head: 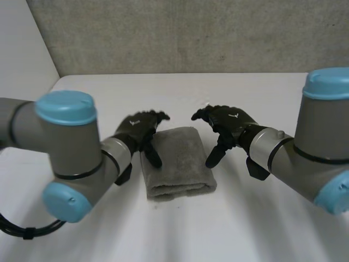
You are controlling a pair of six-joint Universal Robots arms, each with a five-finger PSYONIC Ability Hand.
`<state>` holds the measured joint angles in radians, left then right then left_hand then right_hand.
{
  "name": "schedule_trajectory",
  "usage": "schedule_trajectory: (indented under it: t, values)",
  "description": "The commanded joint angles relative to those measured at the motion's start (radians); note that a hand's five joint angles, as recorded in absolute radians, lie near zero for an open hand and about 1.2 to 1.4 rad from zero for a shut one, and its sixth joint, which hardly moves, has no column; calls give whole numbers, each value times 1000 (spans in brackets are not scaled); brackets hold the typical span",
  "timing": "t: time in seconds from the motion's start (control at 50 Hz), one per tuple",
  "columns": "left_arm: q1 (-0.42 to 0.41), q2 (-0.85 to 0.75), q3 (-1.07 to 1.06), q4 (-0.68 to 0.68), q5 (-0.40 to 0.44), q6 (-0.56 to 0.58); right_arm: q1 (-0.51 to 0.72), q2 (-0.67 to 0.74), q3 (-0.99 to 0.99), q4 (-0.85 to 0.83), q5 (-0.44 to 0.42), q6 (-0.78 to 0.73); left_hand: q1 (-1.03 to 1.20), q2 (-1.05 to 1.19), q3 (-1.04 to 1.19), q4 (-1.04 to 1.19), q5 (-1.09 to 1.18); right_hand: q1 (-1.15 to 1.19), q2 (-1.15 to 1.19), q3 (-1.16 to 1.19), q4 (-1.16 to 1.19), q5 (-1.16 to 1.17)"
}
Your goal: Fold the towel.
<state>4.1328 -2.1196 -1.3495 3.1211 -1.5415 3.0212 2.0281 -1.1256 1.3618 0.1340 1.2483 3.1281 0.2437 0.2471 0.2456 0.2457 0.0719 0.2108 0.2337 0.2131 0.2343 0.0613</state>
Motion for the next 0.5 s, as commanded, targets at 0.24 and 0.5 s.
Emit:
schedule_trajectory:
  t: [0.24,0.5]
  values:
    - [-3,-96,-45,19,-149,54,41,293,-178,29,79,-260,26,22,24,24,23,-36,-59,-39,-60,-61]
    - [-2,156,-28,34,-147,197,43,17,-174,-86,221,-221,11,7,9,9,8,-36,-59,-39,-60,-61]
